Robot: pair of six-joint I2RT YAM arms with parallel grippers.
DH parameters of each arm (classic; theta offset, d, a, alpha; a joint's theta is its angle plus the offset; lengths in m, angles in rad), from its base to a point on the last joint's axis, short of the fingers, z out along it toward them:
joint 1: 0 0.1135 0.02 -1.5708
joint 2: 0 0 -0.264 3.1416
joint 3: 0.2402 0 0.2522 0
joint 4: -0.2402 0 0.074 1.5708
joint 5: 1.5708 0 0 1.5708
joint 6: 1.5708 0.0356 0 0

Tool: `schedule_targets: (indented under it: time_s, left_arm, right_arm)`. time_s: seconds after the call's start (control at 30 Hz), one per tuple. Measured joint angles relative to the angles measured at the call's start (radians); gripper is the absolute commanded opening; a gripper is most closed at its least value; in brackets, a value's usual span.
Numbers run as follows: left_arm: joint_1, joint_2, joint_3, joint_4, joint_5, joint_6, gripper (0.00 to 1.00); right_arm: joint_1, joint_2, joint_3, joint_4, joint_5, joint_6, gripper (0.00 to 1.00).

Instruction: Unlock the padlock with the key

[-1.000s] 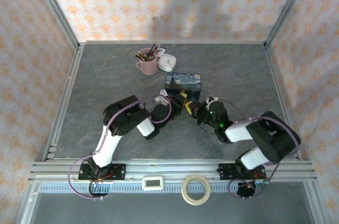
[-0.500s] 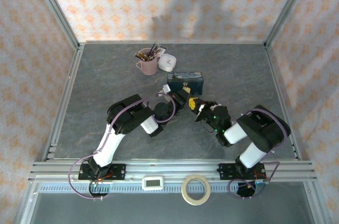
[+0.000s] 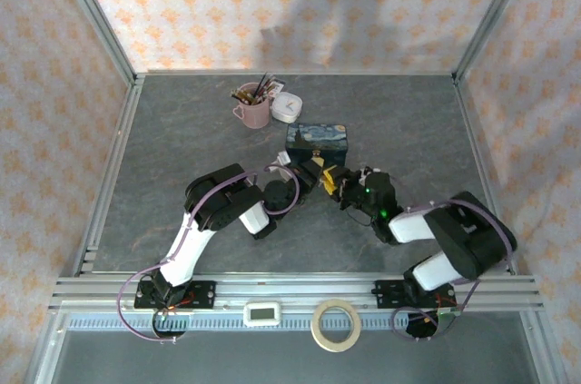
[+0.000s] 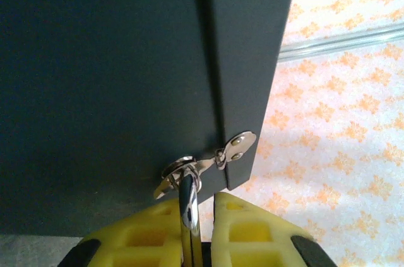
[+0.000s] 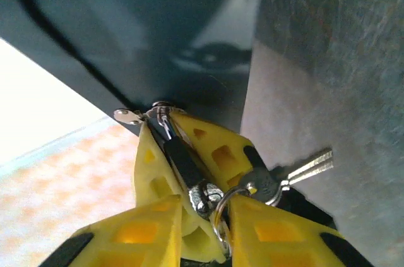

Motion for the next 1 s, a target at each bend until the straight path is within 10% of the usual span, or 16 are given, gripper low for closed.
schedule_targets:
  time_s: [0.43, 0.77, 1.0]
  left_arm:
    - [-0.024, -0.023, -0.06, -0.146, 0.007, -0.01, 0.0]
    - [-0.024, -0.115, -0.151, -0.193, 0.013, -0.023, 0.56]
    - [-0.011, -0.238, -0.306, -0.187, -0.001, -0.05, 0.66]
  right_arm:
    - [-0.018, -0.382, 0.162, -0.682, 0.291, -0.693, 0.46]
    - [-0.001, -0.357, 0.282, -0.866, 0.313, -0.929, 0.52]
    - [0.107, -0.274, 0.357, -0.954, 0.314, -0.993, 0.56]
